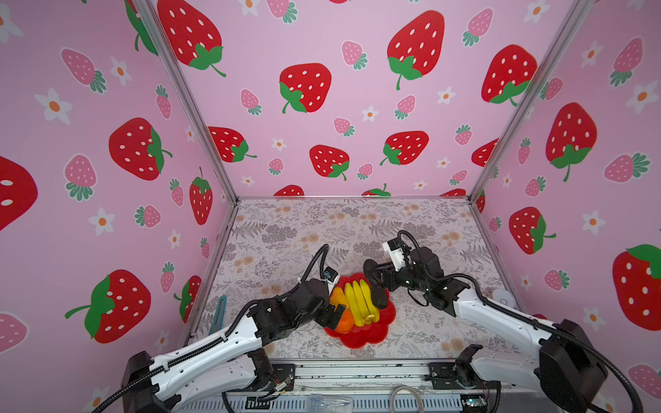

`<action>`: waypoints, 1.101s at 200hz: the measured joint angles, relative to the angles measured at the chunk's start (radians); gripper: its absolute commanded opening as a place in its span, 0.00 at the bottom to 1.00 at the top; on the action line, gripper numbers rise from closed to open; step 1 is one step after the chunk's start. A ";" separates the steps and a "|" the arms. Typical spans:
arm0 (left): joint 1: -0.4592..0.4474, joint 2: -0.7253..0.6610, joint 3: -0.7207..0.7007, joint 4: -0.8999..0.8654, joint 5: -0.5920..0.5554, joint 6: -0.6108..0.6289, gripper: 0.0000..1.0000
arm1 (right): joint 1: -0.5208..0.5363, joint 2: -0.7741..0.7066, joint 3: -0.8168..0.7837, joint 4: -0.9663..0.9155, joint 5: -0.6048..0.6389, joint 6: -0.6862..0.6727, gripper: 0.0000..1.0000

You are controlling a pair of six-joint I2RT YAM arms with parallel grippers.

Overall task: Arrange fruit in a fruit bowl
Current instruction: Place the fruit in the fruit bowl.

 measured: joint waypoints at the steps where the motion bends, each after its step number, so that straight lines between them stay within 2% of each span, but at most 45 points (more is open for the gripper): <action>1: 0.000 0.001 0.000 0.000 0.000 0.000 0.99 | 0.001 0.007 0.005 0.000 0.000 0.001 0.48; 23: 0.000 0.018 0.000 -0.002 -0.027 -0.018 0.99 | 0.046 0.133 0.069 0.025 -0.003 0.000 0.48; 52: 0.001 -0.025 -0.005 -0.005 -0.061 -0.040 0.99 | 0.095 0.224 0.079 0.065 -0.020 0.006 0.48; 88: 0.011 -0.101 -0.022 -0.009 -0.086 -0.054 0.99 | 0.125 0.290 0.080 0.085 -0.033 0.006 0.49; 155: 0.018 -0.093 -0.023 -0.012 -0.095 -0.068 0.99 | 0.165 0.380 0.150 0.086 -0.043 0.000 0.51; 159: 0.018 -0.093 -0.023 -0.012 -0.095 -0.068 0.99 | 0.165 0.382 0.150 0.085 -0.042 0.000 0.55; 220: 0.018 -0.092 -0.039 -0.011 -0.087 -0.068 0.99 | 0.166 0.383 0.150 0.071 -0.020 -0.016 0.72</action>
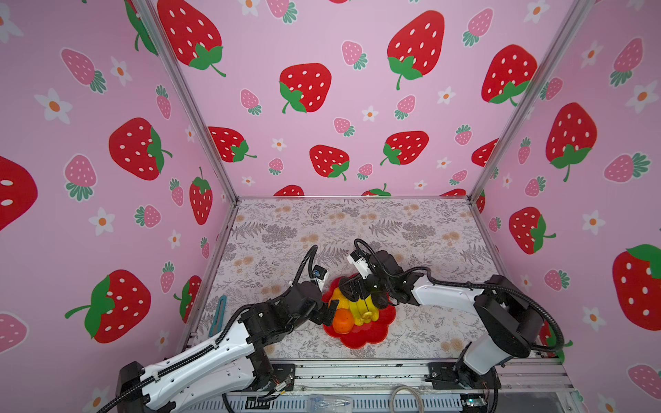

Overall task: Arrange fruit in a fruit bowl
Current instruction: Place the fruit in the fruit bowl, then reset both arms

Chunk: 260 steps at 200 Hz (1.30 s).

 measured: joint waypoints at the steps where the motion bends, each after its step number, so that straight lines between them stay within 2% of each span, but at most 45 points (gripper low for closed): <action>1: 0.000 0.000 0.000 0.000 0.000 0.000 0.99 | 0.000 0.000 0.000 0.000 0.000 -0.002 0.72; 43: 0.000 0.004 0.000 0.000 0.002 0.005 0.99 | 0.000 -0.023 0.000 -0.023 0.029 -0.010 0.79; 68: 0.000 0.003 0.000 0.000 -0.003 0.022 0.99 | 0.000 -0.062 0.011 -0.047 0.056 -0.021 0.89; 106: 0.016 0.010 0.008 0.006 -0.038 0.061 0.99 | -0.027 -0.180 0.017 -0.080 0.124 -0.033 0.99; 124: 0.042 0.023 0.011 0.030 -0.077 0.074 0.99 | -0.079 -0.257 -0.005 -0.078 0.176 -0.021 0.99; 144: 0.128 0.039 0.011 0.064 -0.108 0.073 0.99 | -0.222 -0.349 -0.079 -0.055 0.228 0.009 0.99; 167: 0.309 0.056 0.004 0.113 -0.153 0.059 0.99 | -0.456 -0.398 -0.192 -0.012 0.290 0.028 0.99; 179: 0.404 0.058 -0.011 0.142 -0.186 0.056 0.99 | -0.541 -0.415 -0.253 0.010 0.352 0.010 0.99; 201: 0.520 0.060 -0.070 0.222 -0.290 0.086 0.99 | -0.574 -0.470 -0.397 0.151 0.524 -0.090 0.99; 224: 0.602 0.094 -0.188 0.426 -0.367 0.151 0.99 | -0.588 -0.454 -0.491 0.311 0.692 -0.209 0.99; 238: 0.674 0.164 -0.269 0.576 -0.359 0.186 0.99 | -0.608 -0.393 -0.505 0.428 0.750 -0.277 0.99; 260: 0.790 0.313 -0.328 0.745 -0.278 0.209 0.99 | -0.641 -0.270 -0.516 0.588 0.784 -0.349 0.99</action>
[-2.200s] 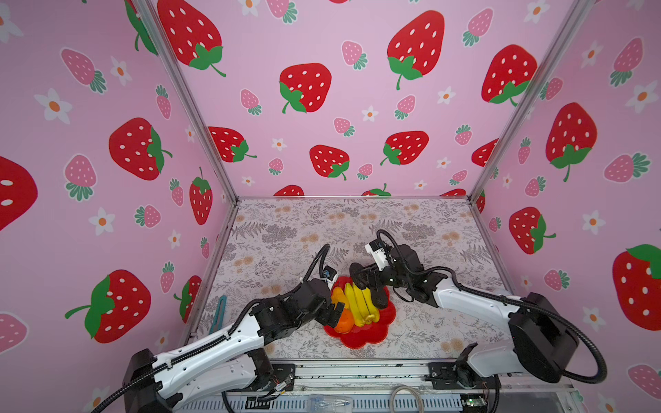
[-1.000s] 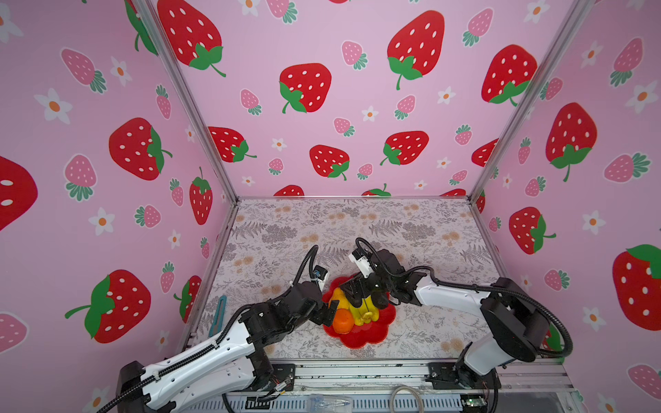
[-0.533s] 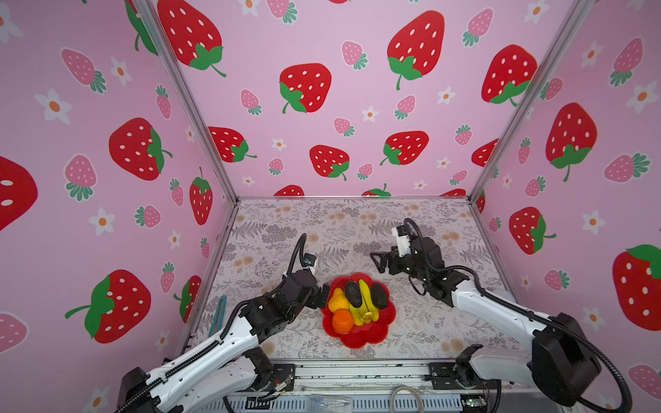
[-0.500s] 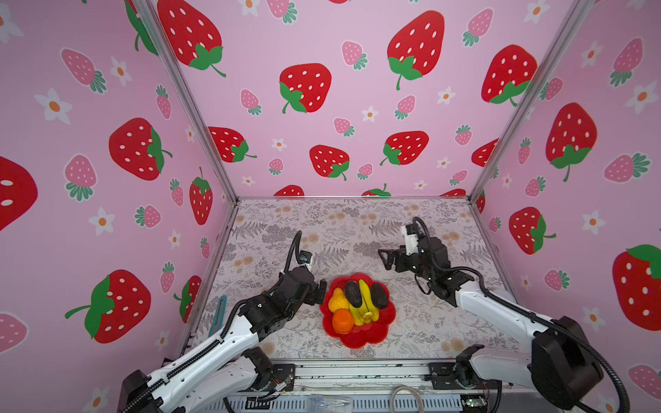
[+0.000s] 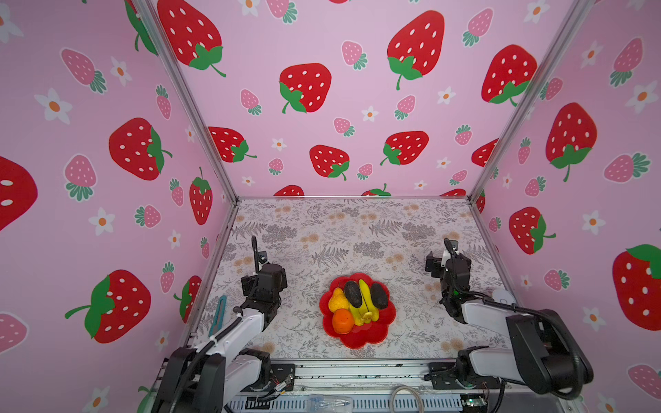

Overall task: Arrange fruit in a fruit bowl
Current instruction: Reset both arms

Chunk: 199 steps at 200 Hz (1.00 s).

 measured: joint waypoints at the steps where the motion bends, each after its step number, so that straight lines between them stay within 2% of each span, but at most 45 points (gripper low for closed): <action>1: 0.008 0.009 -0.002 0.012 0.007 0.001 0.99 | -0.001 0.003 0.000 0.002 0.001 -0.001 0.99; 24: 0.082 0.122 -0.016 0.207 0.121 0.007 0.99 | -0.041 0.045 -0.048 0.123 -0.026 -0.050 0.99; 44: 0.105 0.188 -0.003 0.317 0.206 0.030 0.99 | -0.091 0.074 -0.091 0.266 -0.092 -0.060 0.99; 64: 0.116 0.281 0.004 0.465 0.282 0.061 0.99 | -0.145 0.180 -0.111 0.423 -0.154 -0.050 0.99; 78: 0.127 0.381 0.006 0.566 0.320 0.069 0.99 | -0.161 0.215 -0.117 0.439 -0.197 -0.050 0.99; 123: 0.136 0.422 0.078 0.532 0.352 0.078 0.99 | -0.165 0.220 -0.047 0.427 -0.270 -0.051 0.99; 199: 0.136 0.421 0.086 0.533 0.359 0.080 0.99 | -0.165 0.220 -0.045 0.418 -0.290 -0.053 0.99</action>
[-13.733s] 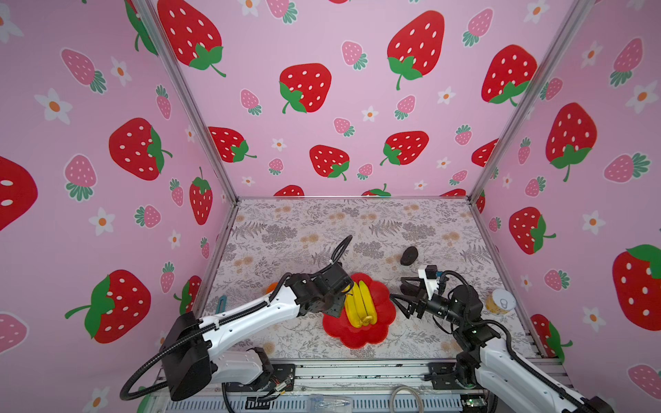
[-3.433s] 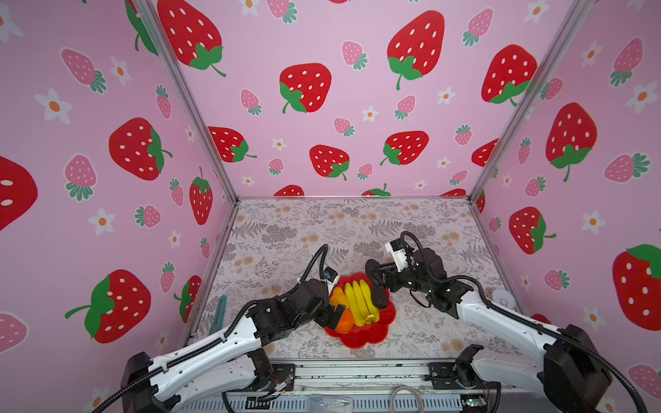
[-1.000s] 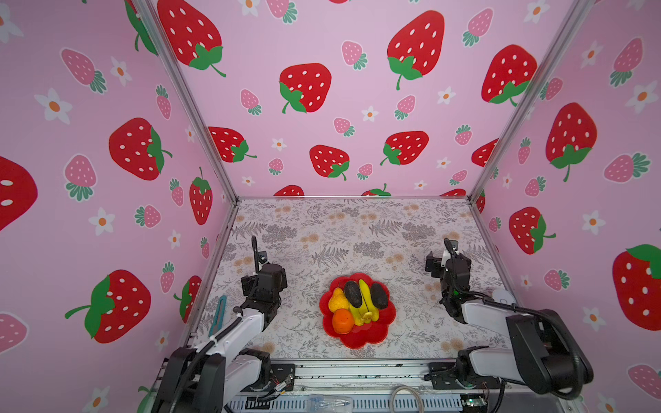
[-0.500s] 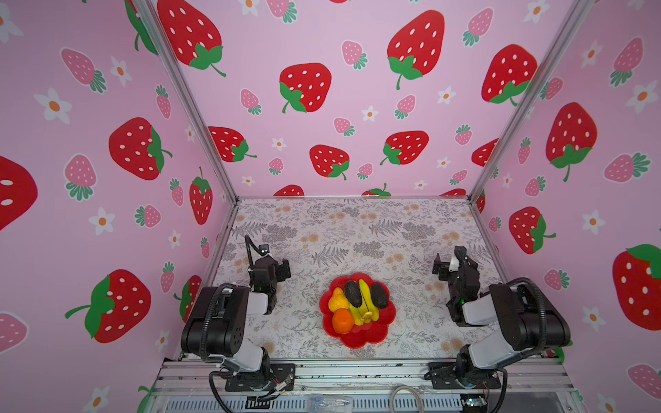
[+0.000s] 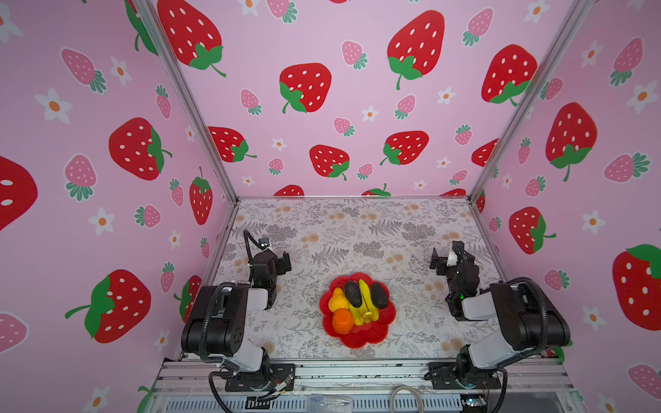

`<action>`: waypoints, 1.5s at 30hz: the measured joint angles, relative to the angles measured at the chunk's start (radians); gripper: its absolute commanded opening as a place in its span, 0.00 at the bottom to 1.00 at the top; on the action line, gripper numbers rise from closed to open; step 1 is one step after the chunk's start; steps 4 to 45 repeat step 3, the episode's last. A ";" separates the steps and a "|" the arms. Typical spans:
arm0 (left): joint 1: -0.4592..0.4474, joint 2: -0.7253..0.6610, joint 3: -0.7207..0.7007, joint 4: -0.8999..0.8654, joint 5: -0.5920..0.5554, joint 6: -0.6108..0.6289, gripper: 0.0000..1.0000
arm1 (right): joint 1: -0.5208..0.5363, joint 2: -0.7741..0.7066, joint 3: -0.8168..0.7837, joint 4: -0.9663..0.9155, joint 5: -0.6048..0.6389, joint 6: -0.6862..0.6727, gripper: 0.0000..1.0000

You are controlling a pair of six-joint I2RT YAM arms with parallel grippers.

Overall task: Arrange fruit in a fruit bowl
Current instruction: Reset both arms

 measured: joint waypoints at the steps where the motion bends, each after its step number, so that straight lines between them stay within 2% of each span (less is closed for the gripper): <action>1: 0.000 0.000 0.000 0.000 0.000 0.000 0.99 | 0.000 0.000 0.000 -0.001 -0.002 0.000 0.99; 45: 0.000 0.000 0.000 0.000 0.000 0.000 0.99 | 0.000 0.000 0.000 -0.005 -0.006 -0.001 0.99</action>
